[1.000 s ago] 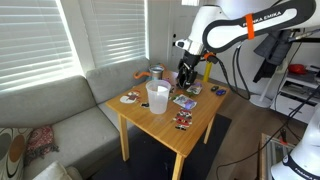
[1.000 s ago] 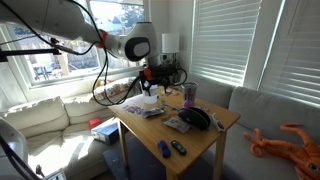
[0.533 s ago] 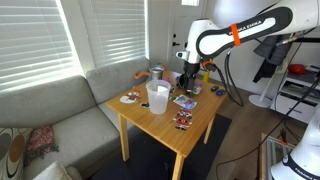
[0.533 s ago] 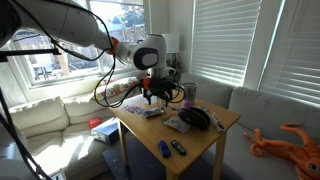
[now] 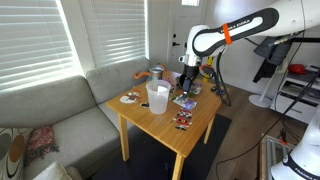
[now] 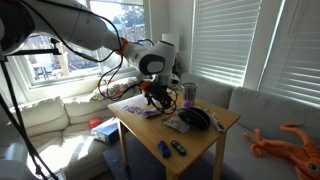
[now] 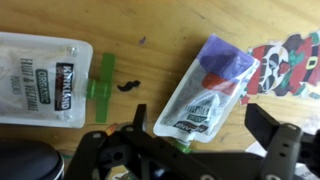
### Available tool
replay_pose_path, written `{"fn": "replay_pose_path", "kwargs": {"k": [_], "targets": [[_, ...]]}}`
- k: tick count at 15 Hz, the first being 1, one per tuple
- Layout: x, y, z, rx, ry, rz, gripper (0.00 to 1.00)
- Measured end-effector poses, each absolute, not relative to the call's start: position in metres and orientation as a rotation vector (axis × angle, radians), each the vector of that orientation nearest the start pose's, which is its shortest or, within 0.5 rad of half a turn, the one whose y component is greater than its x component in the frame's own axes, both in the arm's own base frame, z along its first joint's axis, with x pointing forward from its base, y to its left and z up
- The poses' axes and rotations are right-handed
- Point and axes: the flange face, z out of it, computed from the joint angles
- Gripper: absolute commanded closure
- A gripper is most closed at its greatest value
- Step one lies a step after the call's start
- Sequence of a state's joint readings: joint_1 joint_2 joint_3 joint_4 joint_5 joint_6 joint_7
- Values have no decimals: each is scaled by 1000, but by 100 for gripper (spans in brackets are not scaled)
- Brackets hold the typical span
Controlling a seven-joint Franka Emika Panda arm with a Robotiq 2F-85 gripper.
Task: Pick up the clear cup and pour all its contents onto the table, put the clear cup back onto the table, pick up one of the sachets with a green lid and place it right way up on the table
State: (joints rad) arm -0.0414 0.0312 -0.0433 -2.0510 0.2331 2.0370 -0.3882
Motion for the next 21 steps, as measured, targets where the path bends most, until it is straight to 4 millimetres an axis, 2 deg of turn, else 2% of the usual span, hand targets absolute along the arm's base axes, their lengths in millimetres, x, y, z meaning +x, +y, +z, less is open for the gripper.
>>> {"fn": "replay_pose_path", "kwargs": {"k": [4,7,8,10,11,19,21], "targets": [[555,-37,414,-2868,-75,-18,0],[561,-39,409,-2868,-19,-62,1],[563,-40,408,-2871,-14,-77,5],[566,-42,404,-2876,-5,-95,27],[567,-43,402,-2878,-1,-97,35],[569,-53,399,-2841,67,-112,90],[569,-52,400,-2821,82,-120,99]]}}
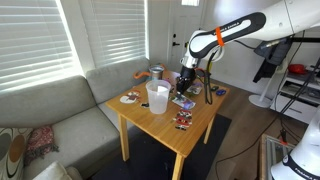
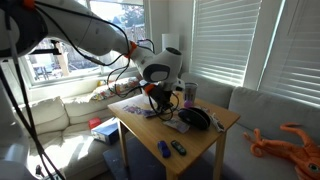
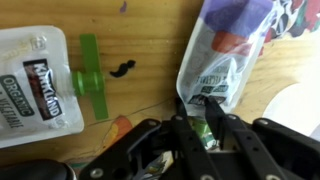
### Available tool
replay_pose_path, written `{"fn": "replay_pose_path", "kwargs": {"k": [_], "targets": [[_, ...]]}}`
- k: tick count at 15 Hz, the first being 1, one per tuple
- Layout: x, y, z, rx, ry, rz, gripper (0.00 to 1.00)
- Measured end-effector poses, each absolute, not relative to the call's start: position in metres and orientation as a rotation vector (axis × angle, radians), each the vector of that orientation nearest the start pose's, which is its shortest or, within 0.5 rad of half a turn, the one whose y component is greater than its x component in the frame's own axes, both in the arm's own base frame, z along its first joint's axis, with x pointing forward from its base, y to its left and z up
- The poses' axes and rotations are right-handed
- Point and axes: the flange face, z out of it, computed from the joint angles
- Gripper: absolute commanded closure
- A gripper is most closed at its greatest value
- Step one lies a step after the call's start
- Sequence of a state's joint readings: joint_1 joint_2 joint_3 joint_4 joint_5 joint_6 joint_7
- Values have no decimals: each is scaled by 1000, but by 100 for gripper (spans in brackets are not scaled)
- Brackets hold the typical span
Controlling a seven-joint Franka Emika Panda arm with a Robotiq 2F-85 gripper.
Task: Pick up the clear cup and pour all its contents onto the table, put the clear cup back onto the table, pick up one of the sachets with a green lid and place it right way up on the table
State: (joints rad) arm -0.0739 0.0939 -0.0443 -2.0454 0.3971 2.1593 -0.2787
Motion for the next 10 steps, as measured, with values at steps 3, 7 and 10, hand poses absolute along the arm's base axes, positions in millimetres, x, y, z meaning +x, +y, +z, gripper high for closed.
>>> {"fn": "replay_pose_path", "kwargs": {"k": [3,7,10], "targets": [[572,-50,402,-2800,92,-131,100],[573,-48,403,-2793,72,-142,100],[574,-48,407,-2795,45,-158,100]]}}
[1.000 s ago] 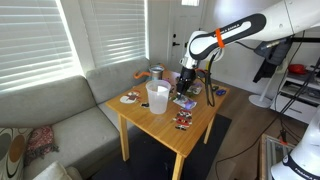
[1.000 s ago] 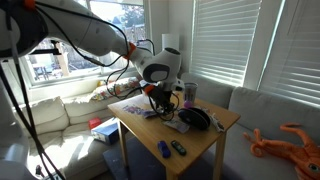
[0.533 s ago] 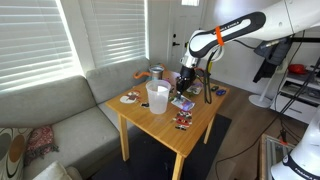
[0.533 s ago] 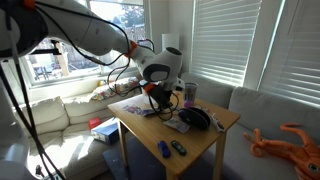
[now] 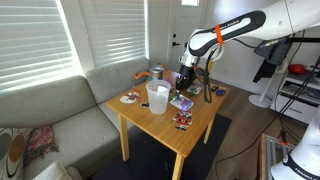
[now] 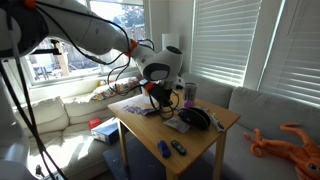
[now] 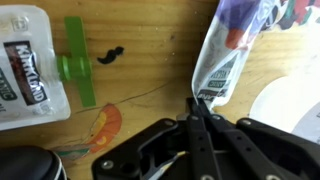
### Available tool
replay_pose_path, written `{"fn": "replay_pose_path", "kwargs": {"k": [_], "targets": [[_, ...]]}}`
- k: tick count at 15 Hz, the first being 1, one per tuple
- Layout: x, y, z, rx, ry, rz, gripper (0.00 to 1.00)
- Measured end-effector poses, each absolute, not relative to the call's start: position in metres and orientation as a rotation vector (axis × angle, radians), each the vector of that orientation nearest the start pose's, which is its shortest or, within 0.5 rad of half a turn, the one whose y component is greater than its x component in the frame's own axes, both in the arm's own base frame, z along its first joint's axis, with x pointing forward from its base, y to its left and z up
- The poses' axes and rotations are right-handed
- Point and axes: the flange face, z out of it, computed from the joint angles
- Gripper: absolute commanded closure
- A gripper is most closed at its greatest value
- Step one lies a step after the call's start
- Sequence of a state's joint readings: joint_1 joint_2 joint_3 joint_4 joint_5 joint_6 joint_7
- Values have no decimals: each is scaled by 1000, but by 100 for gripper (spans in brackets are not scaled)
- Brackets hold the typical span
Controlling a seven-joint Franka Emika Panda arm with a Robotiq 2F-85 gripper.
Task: Pick up the clear cup and pour all its contents onto the table, put the clear cup back onto the table, pick up one of the sachets with a green lid and place it right way up on the table
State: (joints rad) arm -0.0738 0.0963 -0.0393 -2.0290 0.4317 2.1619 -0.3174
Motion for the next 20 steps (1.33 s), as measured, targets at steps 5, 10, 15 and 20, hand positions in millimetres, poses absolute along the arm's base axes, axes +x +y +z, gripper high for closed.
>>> {"fn": "replay_pose_path", "kwargs": {"k": [5,10,15,20], "targets": [[576,-47,444,-2805,-183,-342,100],[567,-46,467,-2699,-456,-547,100],[552,-44,466,-2527,-721,-701,100],[532,-53,454,-2319,-994,-773,100]]}}
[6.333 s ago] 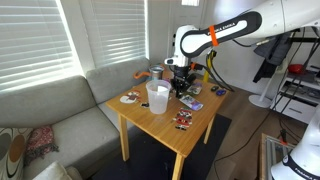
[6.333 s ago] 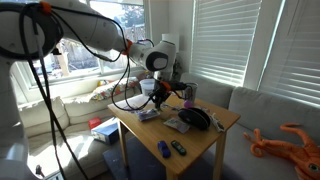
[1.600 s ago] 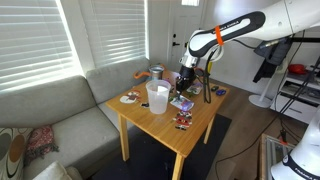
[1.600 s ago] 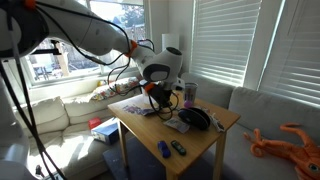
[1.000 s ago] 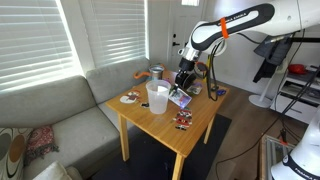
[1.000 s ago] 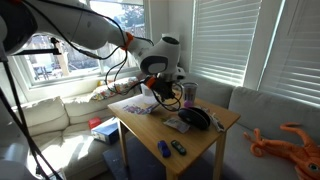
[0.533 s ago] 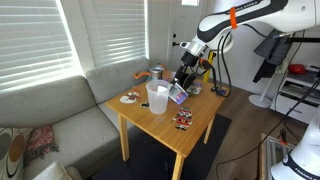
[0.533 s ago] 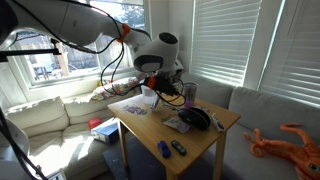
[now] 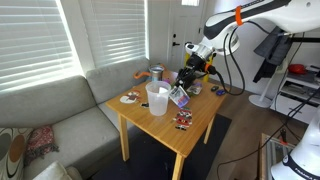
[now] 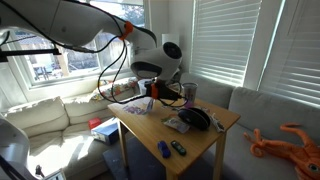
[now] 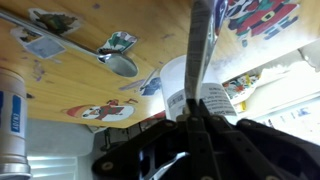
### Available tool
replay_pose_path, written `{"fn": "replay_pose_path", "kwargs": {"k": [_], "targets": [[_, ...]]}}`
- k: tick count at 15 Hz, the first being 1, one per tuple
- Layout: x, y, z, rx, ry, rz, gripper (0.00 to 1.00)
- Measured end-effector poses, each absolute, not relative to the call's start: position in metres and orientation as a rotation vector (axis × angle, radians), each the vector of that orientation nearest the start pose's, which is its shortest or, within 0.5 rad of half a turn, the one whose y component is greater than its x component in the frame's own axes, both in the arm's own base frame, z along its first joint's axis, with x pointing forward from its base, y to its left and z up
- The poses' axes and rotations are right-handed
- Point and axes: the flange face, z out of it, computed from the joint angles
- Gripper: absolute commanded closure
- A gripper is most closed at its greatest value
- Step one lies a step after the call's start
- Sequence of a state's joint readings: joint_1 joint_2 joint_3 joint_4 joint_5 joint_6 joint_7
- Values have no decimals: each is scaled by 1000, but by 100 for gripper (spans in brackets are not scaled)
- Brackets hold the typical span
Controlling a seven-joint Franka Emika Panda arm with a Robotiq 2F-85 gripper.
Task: Pick up the clear cup and pour all its contents onto the table, put the clear cup back onto the table, pick up one of the sachets with a green lid and place it right way up on the table
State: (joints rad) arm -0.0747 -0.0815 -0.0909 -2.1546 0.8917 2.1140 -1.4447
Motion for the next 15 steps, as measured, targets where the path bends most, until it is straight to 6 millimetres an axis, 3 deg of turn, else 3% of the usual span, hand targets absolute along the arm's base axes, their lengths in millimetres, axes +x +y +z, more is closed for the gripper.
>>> {"fn": "replay_pose_path", "kwargs": {"k": [7,15], "targets": [[503,-79,450,-2032,-1319,-829,99],[498,-85,447,-2000,-1349,-841,100]]}}
